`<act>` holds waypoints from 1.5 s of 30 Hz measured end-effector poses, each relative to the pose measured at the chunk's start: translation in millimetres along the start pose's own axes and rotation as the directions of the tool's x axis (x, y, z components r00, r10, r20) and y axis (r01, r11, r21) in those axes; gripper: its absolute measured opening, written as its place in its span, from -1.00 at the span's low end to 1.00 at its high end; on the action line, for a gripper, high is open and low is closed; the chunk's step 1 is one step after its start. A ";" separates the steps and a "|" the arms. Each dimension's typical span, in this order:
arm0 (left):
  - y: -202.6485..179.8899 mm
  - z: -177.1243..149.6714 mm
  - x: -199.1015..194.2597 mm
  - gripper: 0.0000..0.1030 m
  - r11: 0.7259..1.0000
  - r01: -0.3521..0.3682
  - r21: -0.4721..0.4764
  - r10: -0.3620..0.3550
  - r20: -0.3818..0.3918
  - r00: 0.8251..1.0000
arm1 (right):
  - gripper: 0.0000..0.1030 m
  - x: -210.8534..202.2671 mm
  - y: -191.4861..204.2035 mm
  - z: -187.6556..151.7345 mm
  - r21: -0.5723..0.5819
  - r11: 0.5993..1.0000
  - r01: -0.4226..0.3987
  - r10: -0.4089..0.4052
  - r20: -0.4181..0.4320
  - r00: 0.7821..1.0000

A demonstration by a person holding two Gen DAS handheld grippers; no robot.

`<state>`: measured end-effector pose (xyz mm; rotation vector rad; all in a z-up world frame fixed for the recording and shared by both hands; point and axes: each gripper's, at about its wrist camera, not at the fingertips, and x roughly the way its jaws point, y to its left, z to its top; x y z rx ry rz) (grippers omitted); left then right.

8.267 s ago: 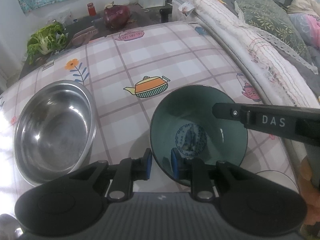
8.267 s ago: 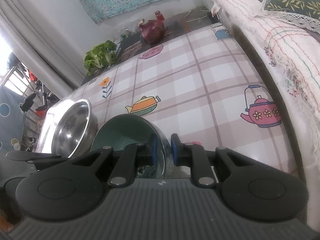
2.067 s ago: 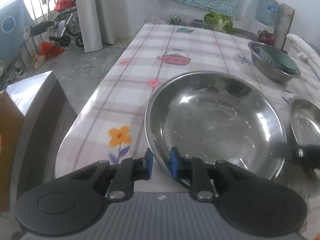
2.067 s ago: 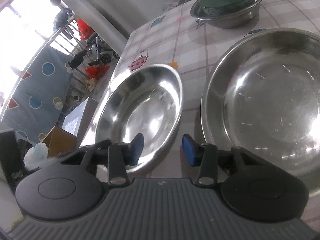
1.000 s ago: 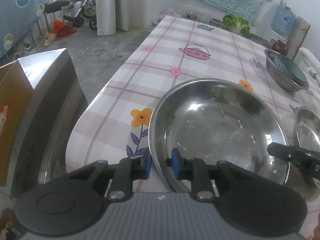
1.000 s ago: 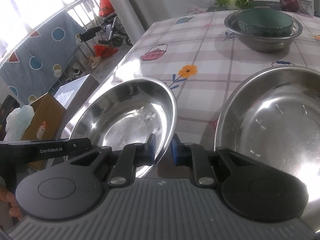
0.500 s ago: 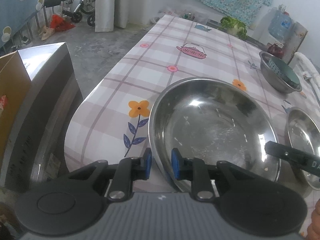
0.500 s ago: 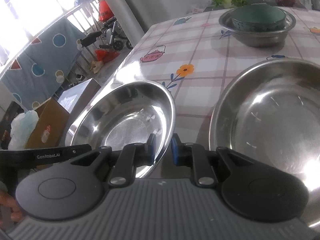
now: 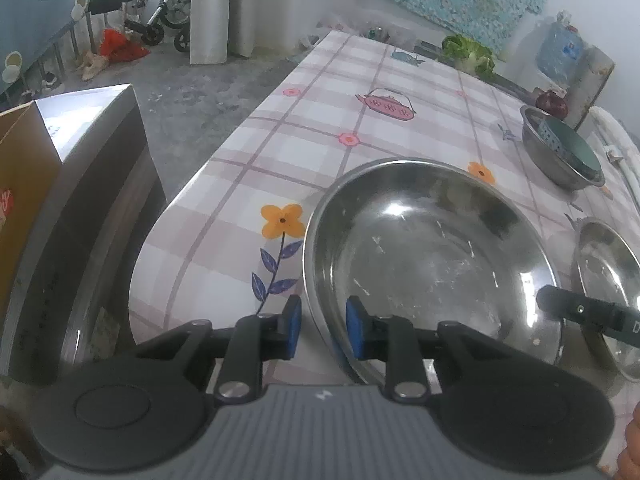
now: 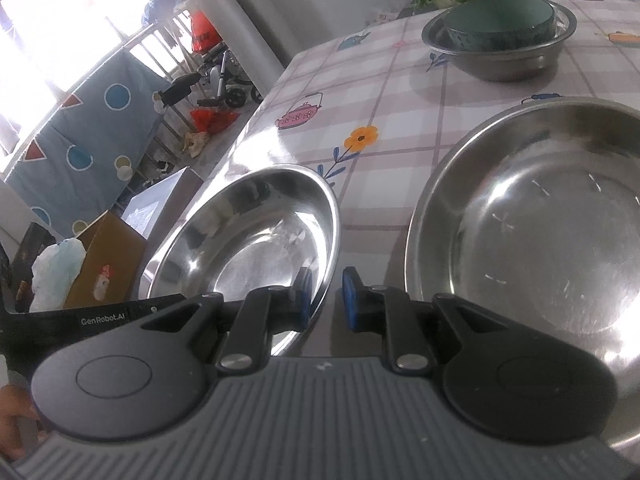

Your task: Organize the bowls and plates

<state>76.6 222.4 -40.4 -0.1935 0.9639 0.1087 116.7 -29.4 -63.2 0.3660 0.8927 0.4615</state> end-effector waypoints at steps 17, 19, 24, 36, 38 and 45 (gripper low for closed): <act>4.9 5.3 -2.7 -0.70 1.000 -0.023 0.011 0.023 0.020 1.000 | -0.74 2.0 21.3 -5.1 -0.097 0.994 0.046 -0.049 -0.026 0.998; 5.7 5.9 -1.9 -0.70 1.000 -0.022 0.013 0.022 0.017 1.000 | -0.74 3.3 19.7 -6.1 -0.094 0.995 0.043 -0.046 -0.029 0.999; 4.0 8.2 4.3 -0.66 0.999 -0.026 0.029 0.026 -0.005 1.000 | -0.74 3.8 20.0 -5.3 -0.092 0.995 0.038 -0.041 -0.030 0.999; -2.7 8.6 6.6 -0.61 0.998 -0.043 0.054 0.043 -0.004 0.999 | -0.74 5.0 22.2 -4.1 -0.090 0.995 0.052 -0.055 -0.031 0.998; -3.7 4.1 4.7 -0.60 0.998 -0.040 0.055 0.040 -0.008 0.999 | -0.75 4.8 20.7 -3.4 -0.085 0.995 0.055 -0.057 -0.029 0.998; -2.3 0.1 2.5 -0.60 0.998 -0.033 0.052 0.033 -0.008 0.999 | -0.75 5.9 21.2 -2.0 -0.084 0.995 0.058 -0.060 -0.025 0.998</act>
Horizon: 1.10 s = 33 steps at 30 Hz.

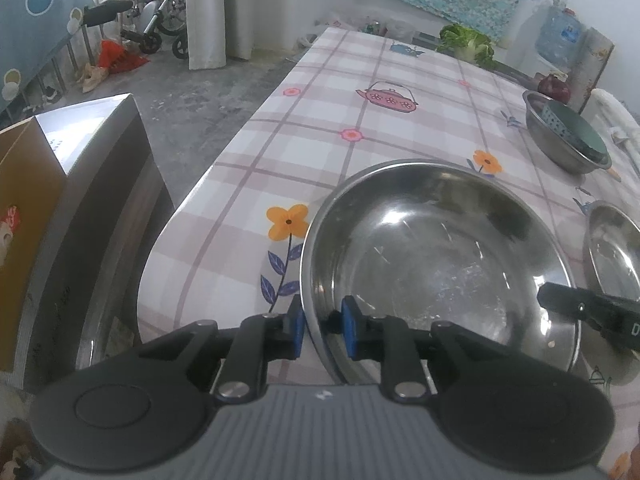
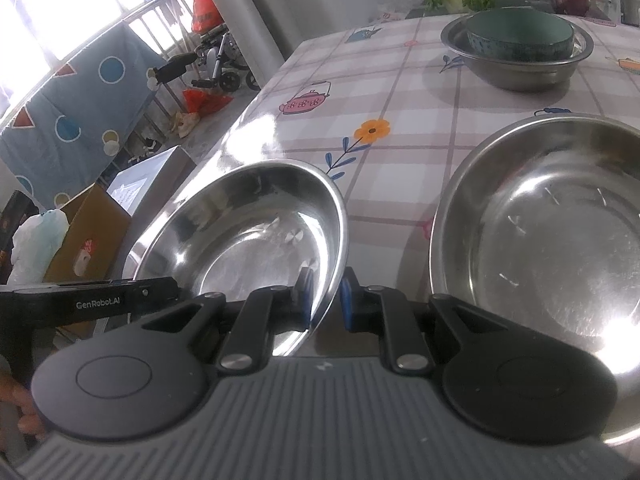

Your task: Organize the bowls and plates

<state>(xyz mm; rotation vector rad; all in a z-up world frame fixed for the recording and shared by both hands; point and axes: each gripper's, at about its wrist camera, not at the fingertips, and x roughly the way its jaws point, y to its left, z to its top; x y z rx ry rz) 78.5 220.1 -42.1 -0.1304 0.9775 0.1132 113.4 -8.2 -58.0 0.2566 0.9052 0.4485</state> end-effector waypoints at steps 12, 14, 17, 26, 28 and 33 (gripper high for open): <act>-0.7 3.2 2.9 -0.57 1.000 -0.010 0.010 0.010 0.006 1.000 | -0.75 2.1 1.3 -1.4 0.002 1.000 0.001 -0.001 -0.009 1.000; -1.0 3.1 2.8 -0.57 1.000 -0.011 0.007 0.011 0.009 1.000 | -0.74 2.8 1.9 -1.4 0.000 1.000 0.003 -0.003 -0.010 1.000; -2.1 3.5 2.7 -0.57 1.000 -0.017 0.006 0.017 0.015 1.000 | -0.74 4.2 3.0 -1.9 -0.001 1.000 0.004 -0.004 -0.013 1.000; -3.5 5.5 -0.4 -0.57 1.000 -0.022 0.006 0.022 0.027 0.999 | -0.72 3.4 2.5 -1.8 0.012 1.000 -0.004 0.004 -0.013 1.000; -3.5 4.9 -0.3 -0.57 1.000 -0.023 0.006 0.023 0.027 0.999 | -0.72 2.5 2.8 -1.8 0.011 1.000 -0.005 0.005 -0.010 1.000; -3.4 3.1 -0.9 -0.57 1.000 -0.018 0.011 0.018 0.026 1.000 | -0.72 2.6 2.2 -2.3 0.010 1.000 -0.004 0.004 -0.013 1.000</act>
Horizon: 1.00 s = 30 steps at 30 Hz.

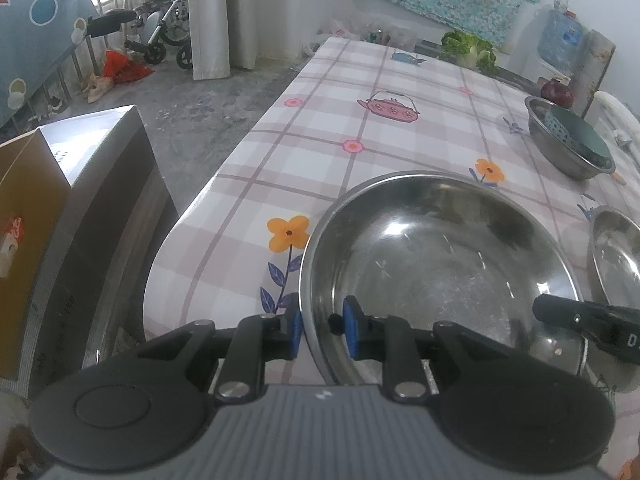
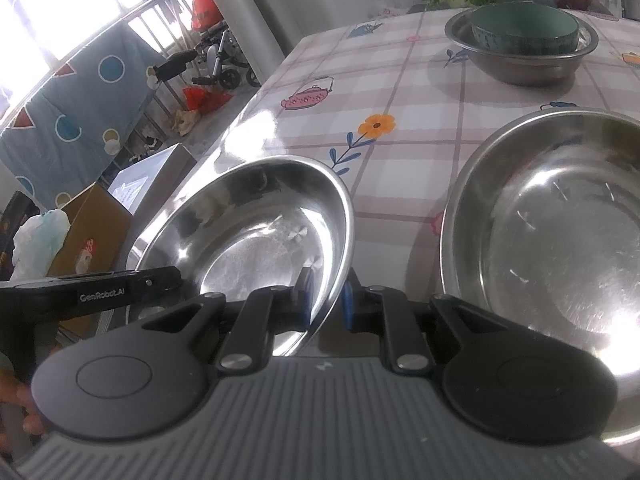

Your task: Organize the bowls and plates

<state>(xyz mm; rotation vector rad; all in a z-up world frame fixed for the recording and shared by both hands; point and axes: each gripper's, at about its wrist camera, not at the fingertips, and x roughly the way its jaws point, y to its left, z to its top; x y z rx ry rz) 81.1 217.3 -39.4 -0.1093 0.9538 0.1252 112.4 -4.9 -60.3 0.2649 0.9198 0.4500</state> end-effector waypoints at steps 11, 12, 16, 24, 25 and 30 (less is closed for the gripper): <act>-3.2 1.7 7.4 -0.46 0.999 -0.010 0.041 0.010 -0.017 1.000 | -0.72 1.8 -0.1 0.5 0.001 1.000 -0.002 0.002 -0.005 1.000; -2.8 1.9 7.6 -0.46 0.999 -0.010 0.040 0.010 -0.017 1.000 | -0.72 1.6 0.3 0.5 0.000 1.000 -0.001 0.001 -0.005 1.000; -5.2 2.6 9.2 -0.44 0.999 -0.013 0.048 0.014 -0.012 1.000 | -0.71 2.3 0.0 0.9 0.000 1.000 -0.001 0.001 -0.006 1.000; -8.8 2.1 7.9 -0.33 0.999 -0.020 0.044 0.020 0.003 1.000 | -0.70 2.9 2.0 -0.2 -0.006 1.000 0.003 -0.003 -0.007 1.000; -8.4 2.1 7.4 -0.33 0.999 -0.018 0.042 0.018 0.005 1.000 | -0.70 3.2 2.3 -0.1 -0.007 1.000 0.004 -0.004 -0.007 1.000; -7.5 1.8 5.1 -0.34 0.999 -0.016 0.040 0.016 0.010 1.000 | -0.70 3.0 3.0 -0.4 -0.006 1.000 0.002 -0.002 -0.005 1.000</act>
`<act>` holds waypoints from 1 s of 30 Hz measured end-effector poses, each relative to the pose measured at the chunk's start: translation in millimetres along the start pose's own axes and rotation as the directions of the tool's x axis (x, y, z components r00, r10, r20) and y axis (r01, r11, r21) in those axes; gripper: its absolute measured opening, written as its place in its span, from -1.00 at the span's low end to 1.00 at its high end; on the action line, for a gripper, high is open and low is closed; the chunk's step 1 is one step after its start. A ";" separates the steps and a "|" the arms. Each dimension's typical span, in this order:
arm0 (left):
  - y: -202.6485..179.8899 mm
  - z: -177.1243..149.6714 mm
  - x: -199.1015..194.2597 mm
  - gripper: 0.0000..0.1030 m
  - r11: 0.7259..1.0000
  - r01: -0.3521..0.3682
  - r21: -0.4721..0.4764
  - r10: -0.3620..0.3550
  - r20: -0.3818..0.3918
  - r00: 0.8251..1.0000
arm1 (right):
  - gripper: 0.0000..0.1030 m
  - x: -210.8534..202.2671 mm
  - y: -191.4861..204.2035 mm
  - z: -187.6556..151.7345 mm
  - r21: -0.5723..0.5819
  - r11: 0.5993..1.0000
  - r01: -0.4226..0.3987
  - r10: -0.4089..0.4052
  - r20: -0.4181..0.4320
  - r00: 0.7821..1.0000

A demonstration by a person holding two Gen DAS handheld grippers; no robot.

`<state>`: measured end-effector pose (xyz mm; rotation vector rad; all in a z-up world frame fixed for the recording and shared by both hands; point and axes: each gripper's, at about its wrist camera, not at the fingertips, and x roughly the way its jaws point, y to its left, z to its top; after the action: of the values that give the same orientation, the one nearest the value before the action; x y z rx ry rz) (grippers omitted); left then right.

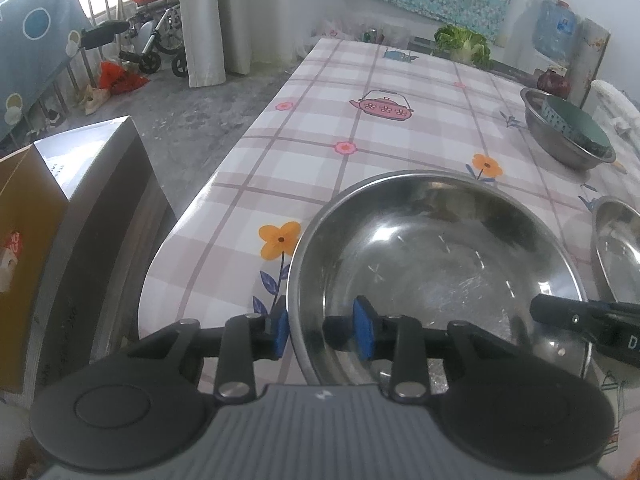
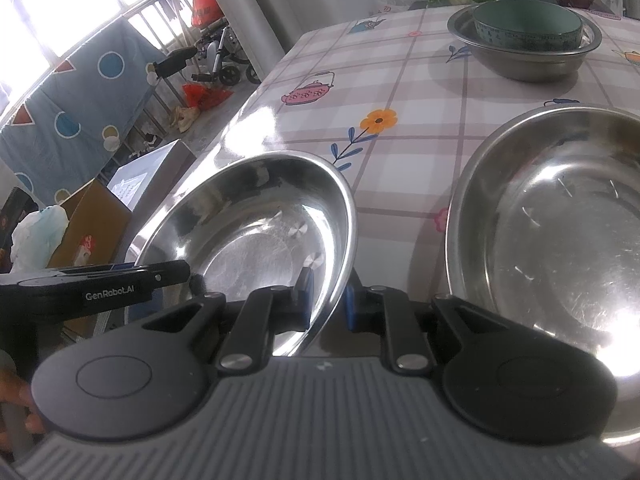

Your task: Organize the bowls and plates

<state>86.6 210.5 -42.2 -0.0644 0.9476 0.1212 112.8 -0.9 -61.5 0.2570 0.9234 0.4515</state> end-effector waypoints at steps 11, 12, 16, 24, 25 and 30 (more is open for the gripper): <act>0.4 -0.5 -3.8 -0.34 1.000 0.004 -0.005 -0.004 0.007 1.000 | -0.70 -0.6 1.5 -0.3 -0.008 1.000 0.000 0.000 0.004 1.000; 0.4 -0.6 -3.8 -0.34 1.000 0.003 -0.005 -0.003 0.007 1.000 | -0.70 -0.9 1.9 -0.4 -0.009 1.000 0.001 -0.001 0.004 1.000; 1.2 0.5 -6.6 -0.34 1.000 0.008 -0.010 -0.008 0.012 1.000 | -0.69 -1.7 2.2 0.1 -0.011 1.000 0.001 -0.001 0.005 1.000; 1.4 0.7 -12.1 -0.34 1.000 0.008 -0.010 -0.008 0.022 1.000 | -0.69 -3.9 2.8 1.3 -0.013 1.000 -0.002 0.002 0.010 1.000; 0.9 0.9 -12.3 -0.34 1.000 0.009 -0.010 -0.008 0.023 1.000 | -0.69 -4.2 2.6 1.4 -0.013 1.000 -0.003 0.003 0.011 1.000; 1.4 1.5 -15.1 -0.33 1.000 0.012 -0.013 -0.012 0.030 0.999 | -0.69 -4.6 2.6 1.5 -0.013 1.000 -0.003 0.003 0.011 1.000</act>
<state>79.0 210.9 -29.1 -0.0806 0.9168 0.1173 111.0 -0.9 -56.3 0.2488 0.9087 0.4584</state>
